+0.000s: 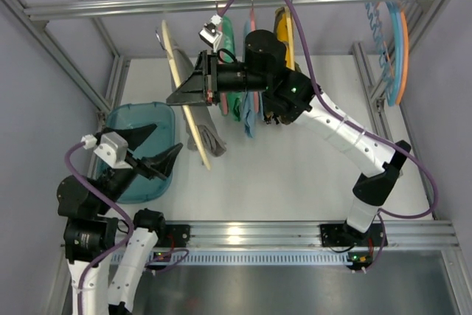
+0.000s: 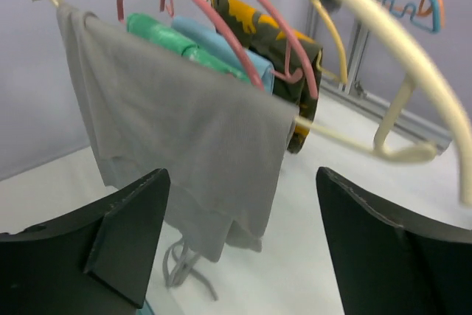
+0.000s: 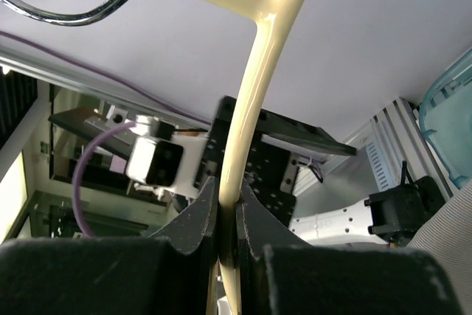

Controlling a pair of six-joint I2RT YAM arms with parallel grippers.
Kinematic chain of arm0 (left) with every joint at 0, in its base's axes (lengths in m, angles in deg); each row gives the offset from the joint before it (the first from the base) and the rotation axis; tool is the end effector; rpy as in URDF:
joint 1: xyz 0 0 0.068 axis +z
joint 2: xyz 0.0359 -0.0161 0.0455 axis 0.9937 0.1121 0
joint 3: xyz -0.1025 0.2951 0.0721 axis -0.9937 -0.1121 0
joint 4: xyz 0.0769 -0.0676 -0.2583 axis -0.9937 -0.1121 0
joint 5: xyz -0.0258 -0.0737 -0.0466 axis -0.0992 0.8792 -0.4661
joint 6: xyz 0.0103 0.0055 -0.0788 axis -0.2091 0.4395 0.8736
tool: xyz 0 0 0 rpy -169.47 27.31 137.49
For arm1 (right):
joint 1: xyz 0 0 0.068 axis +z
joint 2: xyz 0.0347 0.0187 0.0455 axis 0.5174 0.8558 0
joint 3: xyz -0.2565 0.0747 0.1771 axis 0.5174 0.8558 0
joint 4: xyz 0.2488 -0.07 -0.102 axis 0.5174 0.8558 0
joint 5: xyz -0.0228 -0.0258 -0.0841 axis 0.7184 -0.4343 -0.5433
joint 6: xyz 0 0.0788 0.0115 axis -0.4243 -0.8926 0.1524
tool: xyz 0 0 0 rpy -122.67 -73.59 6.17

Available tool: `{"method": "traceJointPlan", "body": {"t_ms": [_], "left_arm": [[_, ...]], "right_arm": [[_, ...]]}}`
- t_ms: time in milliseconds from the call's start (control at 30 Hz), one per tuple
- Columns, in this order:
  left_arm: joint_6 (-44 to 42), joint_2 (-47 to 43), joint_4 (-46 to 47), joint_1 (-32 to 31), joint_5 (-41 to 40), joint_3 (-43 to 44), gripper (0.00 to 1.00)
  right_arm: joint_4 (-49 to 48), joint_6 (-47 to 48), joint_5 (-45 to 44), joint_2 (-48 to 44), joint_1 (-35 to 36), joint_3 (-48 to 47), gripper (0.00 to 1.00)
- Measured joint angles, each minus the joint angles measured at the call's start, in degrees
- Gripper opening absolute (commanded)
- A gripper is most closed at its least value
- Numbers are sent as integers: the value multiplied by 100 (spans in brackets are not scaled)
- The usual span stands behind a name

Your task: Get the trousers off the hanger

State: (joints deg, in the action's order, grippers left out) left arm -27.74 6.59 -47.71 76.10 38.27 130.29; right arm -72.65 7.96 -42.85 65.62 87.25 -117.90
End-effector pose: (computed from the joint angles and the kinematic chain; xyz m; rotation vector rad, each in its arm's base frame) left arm 0.0239 -0.0368 0.4583 0.4238 1.3180 -0.5709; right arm 0.2096 0.3854 0.5610 -0.5387 1.9171 1.9968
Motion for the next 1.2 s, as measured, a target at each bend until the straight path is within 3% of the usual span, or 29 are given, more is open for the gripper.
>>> {"method": "traceJointPlan", "body": {"t_ms": [133, 367, 967, 1200], "left_arm": [[-741, -293, -363, 0, 188, -487, 88], [-1440, 33, -481, 0, 435, -774, 90], [-144, 789, 837, 0, 955, -833, 91], [-116, 892, 1064, -2, 599, -835, 92]], "right_arm": [[72, -210, -103, 0, 0, -66, 0], [221, -413, -144, 0, 0, -66, 0], [256, -452, -256, 0, 0, -66, 0], [310, -435, -323, 7, 2, -107, 0]]}}
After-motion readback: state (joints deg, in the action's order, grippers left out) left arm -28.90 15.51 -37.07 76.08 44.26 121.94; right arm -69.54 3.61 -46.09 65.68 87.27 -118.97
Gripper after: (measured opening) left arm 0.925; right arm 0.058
